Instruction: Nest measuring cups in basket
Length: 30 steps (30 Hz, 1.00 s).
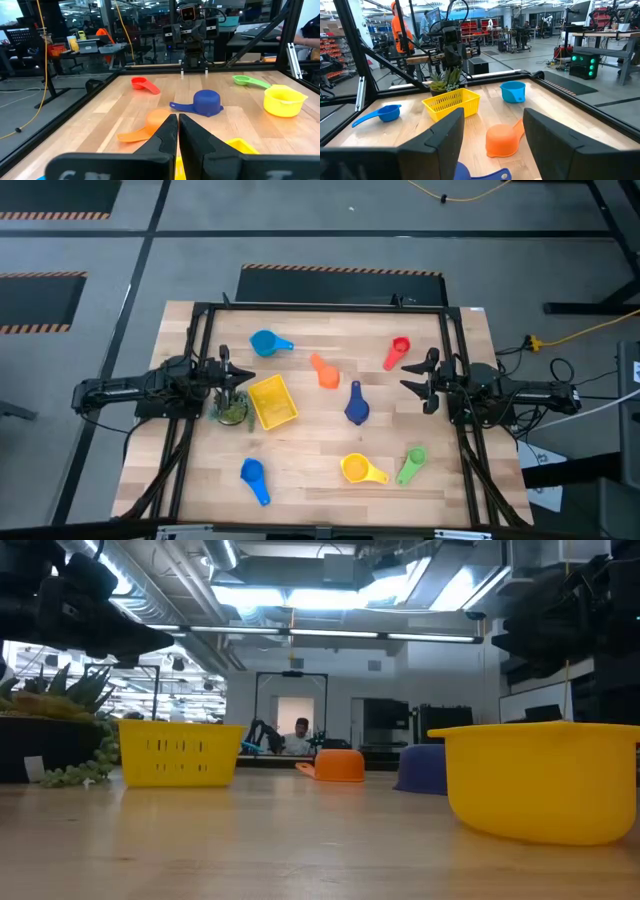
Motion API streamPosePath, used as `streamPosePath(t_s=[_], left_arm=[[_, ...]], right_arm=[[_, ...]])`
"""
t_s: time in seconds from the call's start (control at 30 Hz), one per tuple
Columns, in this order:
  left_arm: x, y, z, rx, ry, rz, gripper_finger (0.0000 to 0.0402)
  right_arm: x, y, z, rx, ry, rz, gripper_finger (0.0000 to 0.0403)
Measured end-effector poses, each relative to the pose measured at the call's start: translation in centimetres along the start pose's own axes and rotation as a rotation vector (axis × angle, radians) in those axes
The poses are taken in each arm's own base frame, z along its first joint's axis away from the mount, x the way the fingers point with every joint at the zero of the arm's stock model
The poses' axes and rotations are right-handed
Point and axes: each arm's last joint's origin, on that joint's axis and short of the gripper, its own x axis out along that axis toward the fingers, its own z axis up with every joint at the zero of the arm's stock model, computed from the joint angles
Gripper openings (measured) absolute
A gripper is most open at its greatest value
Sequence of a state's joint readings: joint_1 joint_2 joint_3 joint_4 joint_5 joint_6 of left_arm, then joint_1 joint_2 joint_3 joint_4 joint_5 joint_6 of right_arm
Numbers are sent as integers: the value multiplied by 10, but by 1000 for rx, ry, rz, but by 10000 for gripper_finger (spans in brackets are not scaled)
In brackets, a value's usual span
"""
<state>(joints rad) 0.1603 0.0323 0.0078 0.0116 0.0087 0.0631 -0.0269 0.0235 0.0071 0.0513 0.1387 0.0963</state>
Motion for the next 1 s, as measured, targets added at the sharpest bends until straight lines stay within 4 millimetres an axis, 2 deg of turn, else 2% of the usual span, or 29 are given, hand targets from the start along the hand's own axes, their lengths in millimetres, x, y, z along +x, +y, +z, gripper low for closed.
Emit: streamPosePath(t_s=[1.0], left_arm=[[0,0,0,25,-1,2,9]], right_arm=[[0,0,0,0,0,0,209]])
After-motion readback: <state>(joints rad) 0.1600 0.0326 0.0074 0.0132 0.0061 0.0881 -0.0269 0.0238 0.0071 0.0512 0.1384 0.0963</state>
